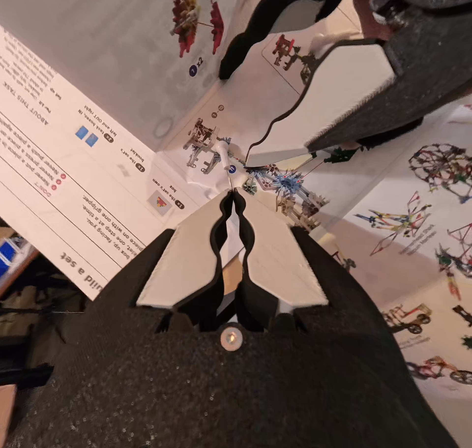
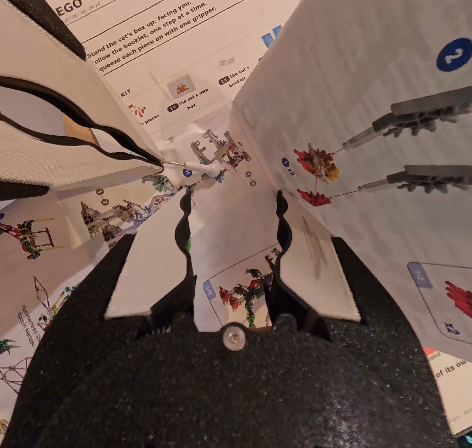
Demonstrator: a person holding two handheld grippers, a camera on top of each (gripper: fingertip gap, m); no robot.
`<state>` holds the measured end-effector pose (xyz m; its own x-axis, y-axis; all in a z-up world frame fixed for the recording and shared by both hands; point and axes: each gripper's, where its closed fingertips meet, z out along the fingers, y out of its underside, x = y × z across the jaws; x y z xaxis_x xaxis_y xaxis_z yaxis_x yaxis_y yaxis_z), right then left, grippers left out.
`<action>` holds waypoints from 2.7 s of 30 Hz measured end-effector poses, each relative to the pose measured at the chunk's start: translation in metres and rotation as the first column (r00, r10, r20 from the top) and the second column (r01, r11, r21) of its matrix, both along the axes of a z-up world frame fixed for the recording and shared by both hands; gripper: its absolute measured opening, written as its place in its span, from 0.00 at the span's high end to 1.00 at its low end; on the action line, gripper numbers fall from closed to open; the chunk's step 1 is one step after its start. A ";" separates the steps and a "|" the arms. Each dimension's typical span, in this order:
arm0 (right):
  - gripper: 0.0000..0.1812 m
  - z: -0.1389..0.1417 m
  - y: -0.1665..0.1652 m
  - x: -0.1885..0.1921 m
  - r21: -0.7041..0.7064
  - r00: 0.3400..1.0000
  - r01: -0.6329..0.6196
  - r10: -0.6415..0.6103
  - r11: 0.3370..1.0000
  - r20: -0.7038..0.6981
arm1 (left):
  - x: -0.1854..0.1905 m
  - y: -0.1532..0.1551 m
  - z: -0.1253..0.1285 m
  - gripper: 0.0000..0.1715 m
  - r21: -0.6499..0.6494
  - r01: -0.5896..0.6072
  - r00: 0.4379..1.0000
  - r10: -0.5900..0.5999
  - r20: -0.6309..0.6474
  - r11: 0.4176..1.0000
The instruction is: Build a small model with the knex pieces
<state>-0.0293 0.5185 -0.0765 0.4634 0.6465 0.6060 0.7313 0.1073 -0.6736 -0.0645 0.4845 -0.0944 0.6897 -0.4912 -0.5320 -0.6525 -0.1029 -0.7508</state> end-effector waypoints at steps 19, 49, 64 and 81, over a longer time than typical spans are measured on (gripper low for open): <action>0.63 0.004 0.000 0.003 -0.023 0.999 -0.026 0.027 0.999 0.034 | -0.023 -0.004 0.045 1.00 0.017 0.135 0.907 -0.130 0.401 0.991; 0.65 0.052 0.048 0.051 -0.074 0.997 0.070 -0.073 0.995 -0.039 | -0.016 0.022 0.014 1.00 -0.047 0.042 0.994 -0.037 0.101 0.998; 0.68 0.077 0.060 0.105 0.026 0.955 0.217 -0.206 0.976 -0.214 | 0.014 0.049 0.061 0.95 0.165 0.048 0.998 -0.055 0.042 0.985; 0.64 0.078 0.051 0.105 -0.048 0.939 0.131 -0.139 0.990 -0.315 | 0.001 0.058 0.053 0.93 0.094 -0.101 0.995 0.100 0.018 0.990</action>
